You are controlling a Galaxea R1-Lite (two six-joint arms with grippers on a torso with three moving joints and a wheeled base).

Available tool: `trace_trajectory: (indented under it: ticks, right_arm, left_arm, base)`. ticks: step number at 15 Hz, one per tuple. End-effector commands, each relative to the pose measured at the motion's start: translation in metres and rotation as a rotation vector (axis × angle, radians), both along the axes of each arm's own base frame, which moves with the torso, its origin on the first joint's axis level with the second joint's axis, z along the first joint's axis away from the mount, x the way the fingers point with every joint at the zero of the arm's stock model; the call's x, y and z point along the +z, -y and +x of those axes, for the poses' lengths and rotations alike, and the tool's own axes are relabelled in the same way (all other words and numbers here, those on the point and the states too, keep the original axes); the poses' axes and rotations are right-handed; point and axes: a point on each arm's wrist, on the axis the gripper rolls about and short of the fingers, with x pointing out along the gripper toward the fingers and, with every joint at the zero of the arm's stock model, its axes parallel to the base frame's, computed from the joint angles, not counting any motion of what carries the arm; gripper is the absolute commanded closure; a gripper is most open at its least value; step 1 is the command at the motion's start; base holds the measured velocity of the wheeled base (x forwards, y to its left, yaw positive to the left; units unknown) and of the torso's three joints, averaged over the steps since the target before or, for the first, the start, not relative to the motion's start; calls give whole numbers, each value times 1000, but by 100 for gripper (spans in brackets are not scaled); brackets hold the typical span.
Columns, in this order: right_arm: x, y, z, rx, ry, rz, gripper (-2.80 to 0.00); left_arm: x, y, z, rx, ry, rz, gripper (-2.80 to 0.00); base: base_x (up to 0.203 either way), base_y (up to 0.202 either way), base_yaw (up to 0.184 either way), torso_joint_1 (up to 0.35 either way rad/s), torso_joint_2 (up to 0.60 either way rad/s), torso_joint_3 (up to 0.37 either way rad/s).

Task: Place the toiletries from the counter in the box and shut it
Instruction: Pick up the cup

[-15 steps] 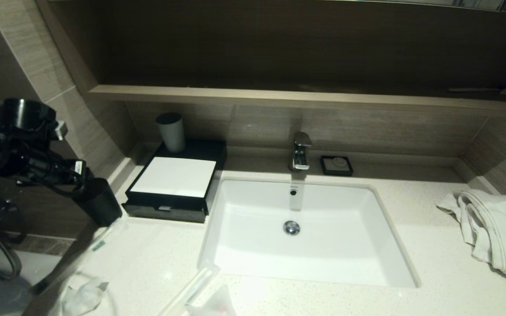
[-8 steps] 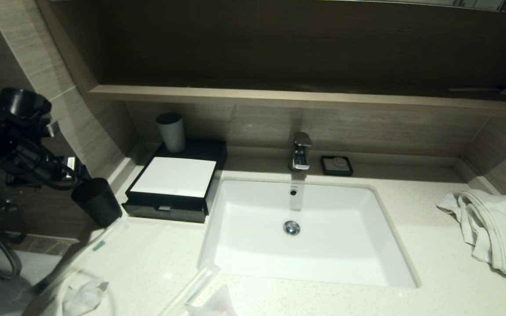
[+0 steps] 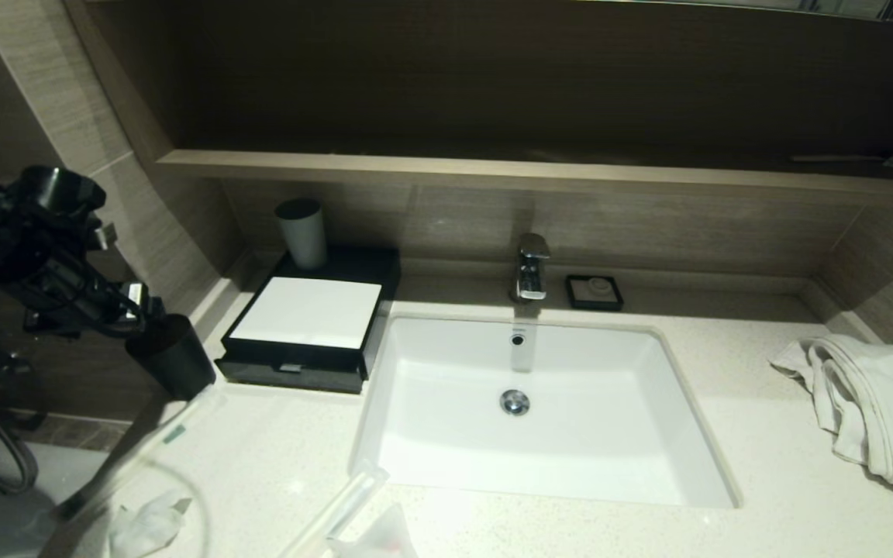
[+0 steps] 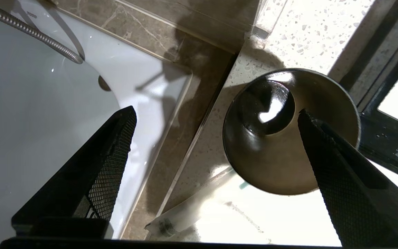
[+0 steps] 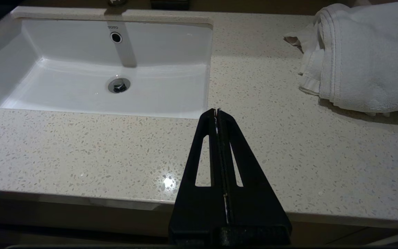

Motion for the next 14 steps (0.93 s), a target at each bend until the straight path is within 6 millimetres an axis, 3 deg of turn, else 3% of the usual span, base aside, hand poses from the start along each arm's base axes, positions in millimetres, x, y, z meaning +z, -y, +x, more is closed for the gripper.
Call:
trace_trajectory:
  ticks: [1,14]
  right_arm:
    - [0,0,0,1,0,0,0]
    - [0,0,0,1,0,0,0]
  left_arm:
    - [-6,-1,4,3,-16,-3,-280]
    - [-26,-3,15,2,-83,-16,-280]
  base:
    - [0,0,0,0,0,0]
    - [0,0,0,0,0,0]
